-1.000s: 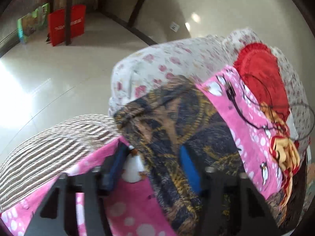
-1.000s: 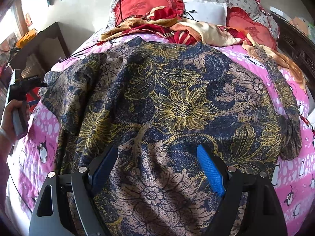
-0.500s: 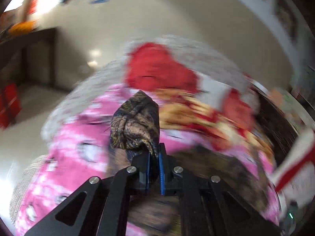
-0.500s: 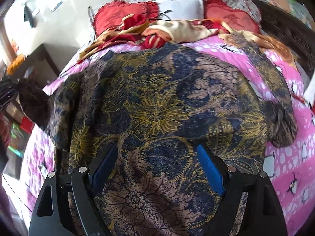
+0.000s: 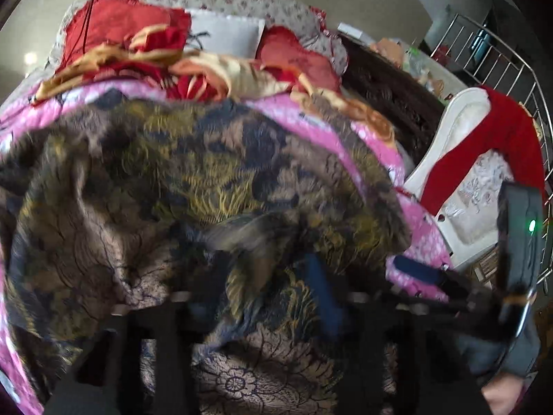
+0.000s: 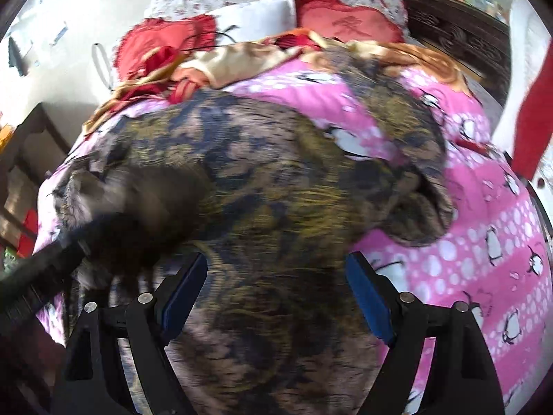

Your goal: Fold small clothes

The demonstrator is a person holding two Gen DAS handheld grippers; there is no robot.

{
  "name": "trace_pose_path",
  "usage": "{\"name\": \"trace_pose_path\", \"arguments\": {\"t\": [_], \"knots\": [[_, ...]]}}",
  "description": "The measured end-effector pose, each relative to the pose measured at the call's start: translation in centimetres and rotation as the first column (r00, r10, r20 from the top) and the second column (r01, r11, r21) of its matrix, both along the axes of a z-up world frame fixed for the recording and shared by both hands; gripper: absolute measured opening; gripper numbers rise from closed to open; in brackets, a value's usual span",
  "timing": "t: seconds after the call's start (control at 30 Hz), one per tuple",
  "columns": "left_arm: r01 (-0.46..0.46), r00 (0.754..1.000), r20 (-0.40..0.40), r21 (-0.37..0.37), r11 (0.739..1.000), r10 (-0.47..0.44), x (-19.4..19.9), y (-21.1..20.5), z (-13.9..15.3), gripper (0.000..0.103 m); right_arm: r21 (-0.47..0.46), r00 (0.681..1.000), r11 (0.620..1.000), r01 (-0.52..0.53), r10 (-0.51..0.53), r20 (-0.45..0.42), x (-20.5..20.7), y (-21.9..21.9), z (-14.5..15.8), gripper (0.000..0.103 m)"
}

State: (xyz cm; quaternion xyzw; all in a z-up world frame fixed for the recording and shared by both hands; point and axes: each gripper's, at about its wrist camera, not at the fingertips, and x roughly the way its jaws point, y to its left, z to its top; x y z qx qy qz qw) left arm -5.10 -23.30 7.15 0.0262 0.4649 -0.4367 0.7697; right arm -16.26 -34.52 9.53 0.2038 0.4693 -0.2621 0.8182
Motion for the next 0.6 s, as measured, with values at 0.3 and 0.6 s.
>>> {"name": "trace_pose_path", "arguments": {"t": [0.3, 0.6], "knots": [[-0.045, 0.990, 0.132, -0.043, 0.998, 0.051, -0.8, 9.3, 4.6, 0.091, 0.034, 0.995, 0.997, -0.065, 0.062, 0.075, 1.3, -0.4, 0.5, 0.079], [-0.313, 0.936, 0.233, 0.211, 0.926, 0.263, 2.5, 16.4, -0.6, 0.091, 0.152, 0.982, 0.974, -0.168, 0.151, 0.114, 7.0, 1.9, -0.5, 0.079]]}}
